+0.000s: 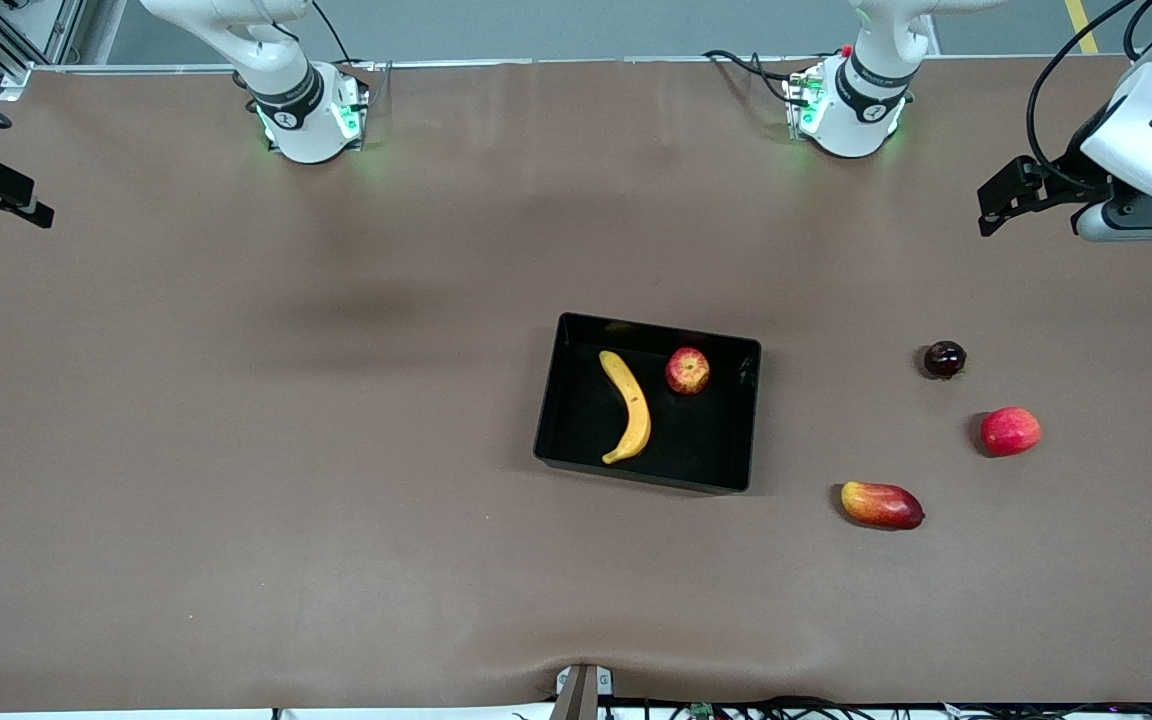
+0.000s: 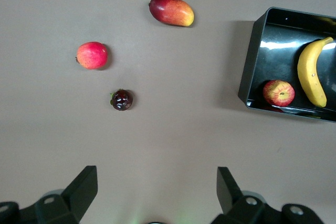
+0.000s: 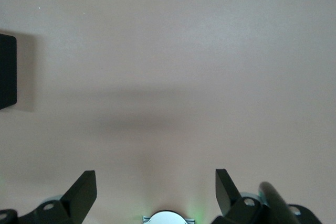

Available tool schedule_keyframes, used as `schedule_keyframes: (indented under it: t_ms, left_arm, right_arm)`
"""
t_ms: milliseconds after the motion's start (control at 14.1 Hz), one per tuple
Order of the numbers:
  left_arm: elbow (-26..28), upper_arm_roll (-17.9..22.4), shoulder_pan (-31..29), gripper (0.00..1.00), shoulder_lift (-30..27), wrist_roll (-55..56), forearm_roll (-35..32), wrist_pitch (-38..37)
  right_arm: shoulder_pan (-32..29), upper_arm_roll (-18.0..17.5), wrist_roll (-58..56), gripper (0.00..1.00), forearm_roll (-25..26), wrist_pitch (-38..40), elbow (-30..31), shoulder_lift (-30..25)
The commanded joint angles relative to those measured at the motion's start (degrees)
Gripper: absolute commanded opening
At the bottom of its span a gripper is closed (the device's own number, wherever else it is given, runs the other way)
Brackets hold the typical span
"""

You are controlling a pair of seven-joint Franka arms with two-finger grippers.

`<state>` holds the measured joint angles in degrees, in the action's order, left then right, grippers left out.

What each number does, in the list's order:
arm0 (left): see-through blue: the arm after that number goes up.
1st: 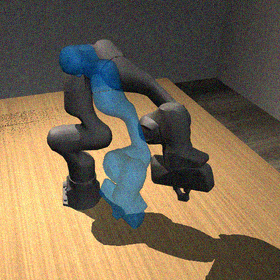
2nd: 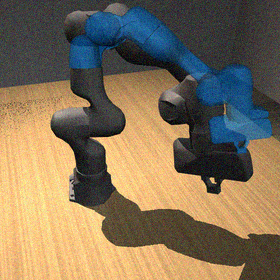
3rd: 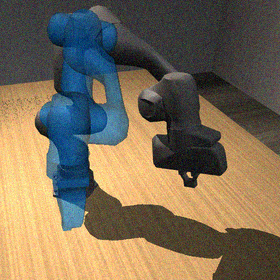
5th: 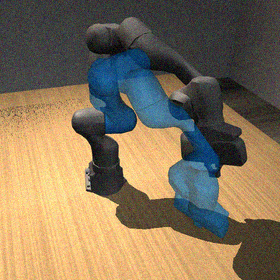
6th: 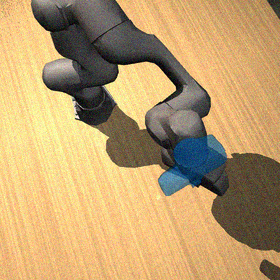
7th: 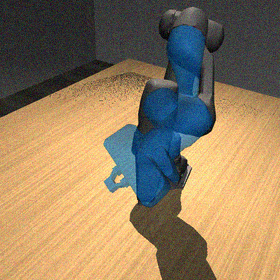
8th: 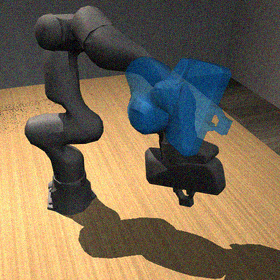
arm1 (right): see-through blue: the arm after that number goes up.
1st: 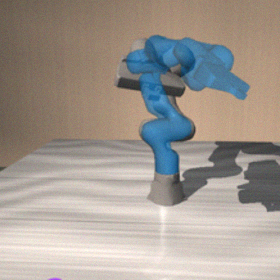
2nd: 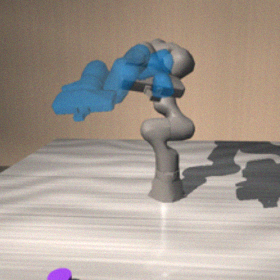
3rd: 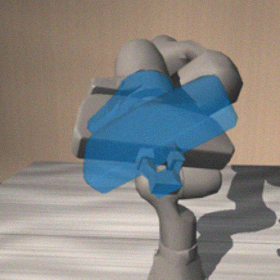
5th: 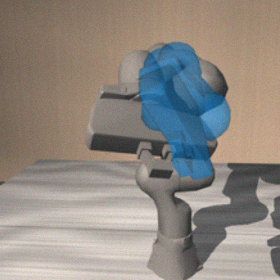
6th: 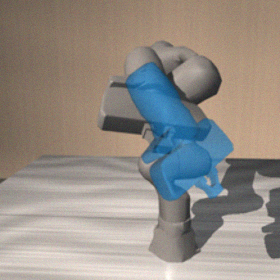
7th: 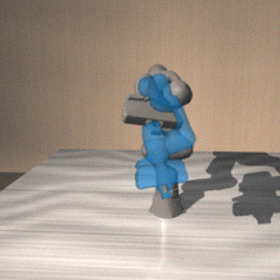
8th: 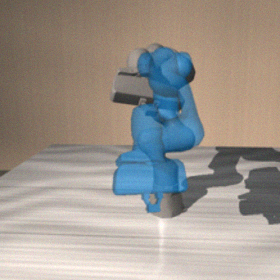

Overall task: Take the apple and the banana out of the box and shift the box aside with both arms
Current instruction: 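Move the left gripper toward the black tray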

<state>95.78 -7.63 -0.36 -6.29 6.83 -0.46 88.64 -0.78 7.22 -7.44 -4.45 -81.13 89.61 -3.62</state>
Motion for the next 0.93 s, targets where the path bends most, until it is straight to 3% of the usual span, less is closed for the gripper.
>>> schedule_keyframes:
  t_ms: [0, 854]
  left_arm:
    - [-1.39, -0.28, -0.7, 1.0, 0.84, -0.5, 0.11, 0.04]
    - [-3.94, -0.54, -0.26, 1.0, 3.65, 0.65, 0.11, 0.04]
  right_arm:
    - [-1.51, -0.71, -0.65, 1.0, -1.26, -0.17, 1.09, -1.22]
    - [-2.04, -0.71, -0.65, 1.0, -1.35, -0.17, 1.09, -1.13]
